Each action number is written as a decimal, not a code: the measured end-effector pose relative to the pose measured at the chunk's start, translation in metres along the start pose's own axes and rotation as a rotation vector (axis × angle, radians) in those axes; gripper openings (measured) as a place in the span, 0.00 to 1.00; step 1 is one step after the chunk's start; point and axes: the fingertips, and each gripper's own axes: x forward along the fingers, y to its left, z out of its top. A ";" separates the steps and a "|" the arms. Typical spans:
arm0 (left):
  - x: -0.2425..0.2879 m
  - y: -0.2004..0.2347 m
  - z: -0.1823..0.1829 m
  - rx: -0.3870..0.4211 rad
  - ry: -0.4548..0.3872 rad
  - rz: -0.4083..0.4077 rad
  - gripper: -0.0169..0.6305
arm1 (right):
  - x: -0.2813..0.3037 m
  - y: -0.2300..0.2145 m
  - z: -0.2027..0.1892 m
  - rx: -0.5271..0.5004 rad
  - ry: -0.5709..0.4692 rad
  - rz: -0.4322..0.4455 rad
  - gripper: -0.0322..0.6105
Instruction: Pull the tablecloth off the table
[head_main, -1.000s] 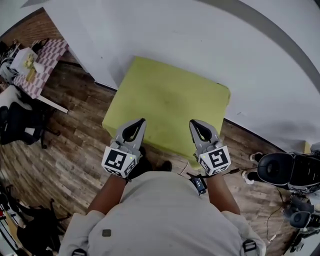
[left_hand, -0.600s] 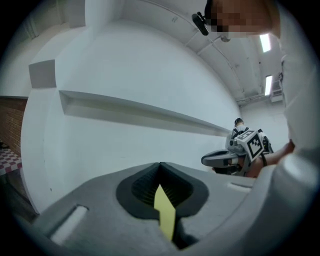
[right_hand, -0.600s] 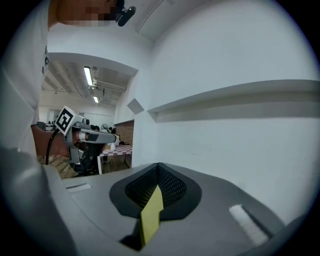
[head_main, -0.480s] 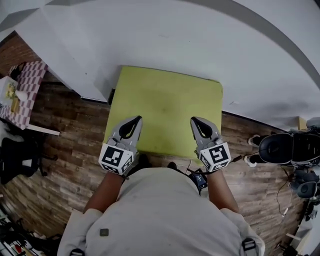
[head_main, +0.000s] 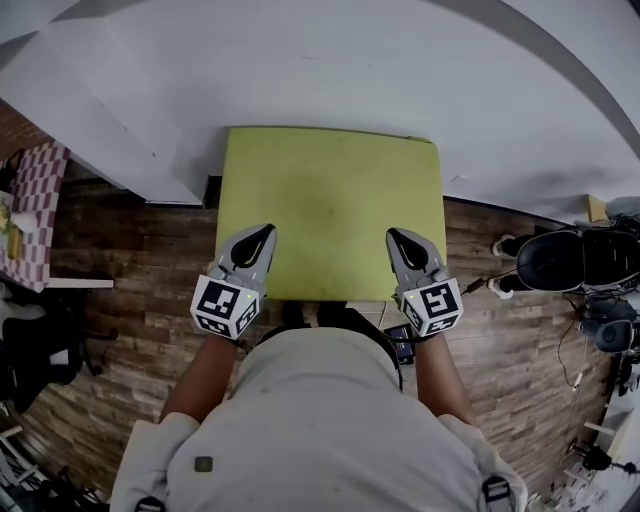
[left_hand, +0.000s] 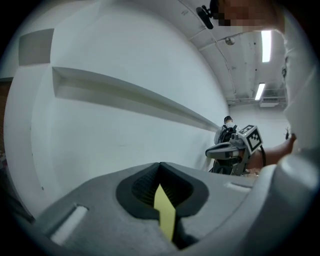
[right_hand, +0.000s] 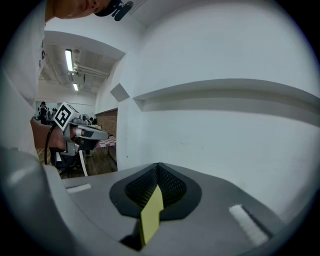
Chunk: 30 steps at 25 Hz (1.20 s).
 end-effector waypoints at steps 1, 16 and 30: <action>0.003 0.002 -0.003 -0.002 0.007 -0.005 0.03 | 0.001 -0.002 -0.003 0.003 0.009 -0.007 0.07; 0.068 0.052 -0.150 0.006 0.366 0.028 0.09 | 0.061 -0.055 -0.145 0.114 0.314 0.010 0.18; 0.085 0.069 -0.319 -0.041 0.742 0.063 0.36 | 0.068 -0.075 -0.336 0.155 0.732 0.102 0.48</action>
